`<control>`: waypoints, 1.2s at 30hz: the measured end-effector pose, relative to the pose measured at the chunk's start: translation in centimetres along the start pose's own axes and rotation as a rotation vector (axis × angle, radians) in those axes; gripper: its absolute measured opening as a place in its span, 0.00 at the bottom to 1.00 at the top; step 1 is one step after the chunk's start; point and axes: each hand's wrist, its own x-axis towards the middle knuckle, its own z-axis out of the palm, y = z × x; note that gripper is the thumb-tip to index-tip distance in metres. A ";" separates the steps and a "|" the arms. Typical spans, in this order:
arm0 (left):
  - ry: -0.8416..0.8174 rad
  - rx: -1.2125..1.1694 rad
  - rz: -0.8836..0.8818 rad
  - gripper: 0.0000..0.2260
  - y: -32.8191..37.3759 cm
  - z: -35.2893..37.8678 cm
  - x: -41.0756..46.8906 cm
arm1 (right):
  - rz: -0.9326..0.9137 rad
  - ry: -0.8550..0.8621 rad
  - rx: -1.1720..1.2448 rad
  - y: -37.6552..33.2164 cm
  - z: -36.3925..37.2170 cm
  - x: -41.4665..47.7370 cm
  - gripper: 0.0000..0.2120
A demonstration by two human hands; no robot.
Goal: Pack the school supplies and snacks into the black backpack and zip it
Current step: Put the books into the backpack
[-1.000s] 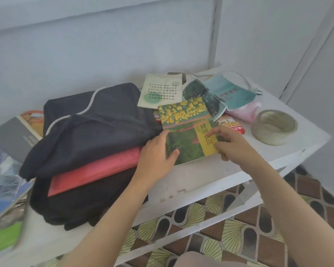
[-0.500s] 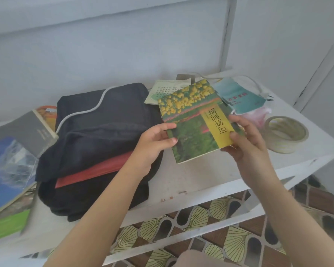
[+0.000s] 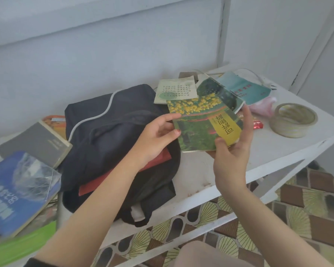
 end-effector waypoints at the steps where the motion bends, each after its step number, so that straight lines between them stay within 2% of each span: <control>1: -0.019 0.144 0.067 0.17 -0.2 -0.7 -0.2 | 0.022 0.021 0.012 0.0 0.2 -0.2 0.41; 5: 0.021 0.824 0.375 0.25 -1.5 -5.2 -1.6 | 0.091 0.099 0.007 0.0 0.4 -1.5 0.40; 7: 0.006 1.019 0.439 0.29 -2.5 -7.9 -2.2 | 0.124 0.122 -0.005 0.1 0.5 -2.4 0.35; 11: -0.013 1.046 0.327 0.36 -3.4 -11.7 -3.2 | 0.174 0.142 0.007 -0.1 1.1 -4.4 0.30; 15: -0.037 1.050 0.234 0.31 -3.2 -13.0 -3.2 | 0.206 0.165 0.024 0.2 1.8 -6.8 0.28; 20: -0.090 0.728 0.075 0.31 -2.3 -15.7 -0.2 | 0.225 0.168 0.025 0.5 2.4 -9.7 0.27; 23: -0.180 0.681 -0.021 0.32 -2.9 -17.3 1.9 | 0.231 0.148 -0.008 0.9 2.7 -11.1 0.27; 25: -0.209 0.722 0.019 0.31 -3.6 -17.2 2.2 | 0.249 0.138 -0.016 1.3 2.8 -11.9 0.27; 28: -0.179 0.847 0.196 0.26 -4.5 -16.6 1.4 | 0.289 0.105 -0.061 1.9 3.0 -12.9 0.27; 32: -0.127 1.126 0.363 0.19 -5.6 -16.5 0.5 | 0.341 0.076 -0.167 2.7 3.1 -13.7 0.27; 34: -0.124 1.331 0.421 0.20 -6.0 -16.7 -0.1 | 0.374 0.104 -0.189 2.9 2.9 -13.9 0.26; 36: -0.204 1.366 0.341 0.28 -6.1 -16.7 -0.9 | 0.403 0.127 -0.197 2.9 2.7 -13.9 0.25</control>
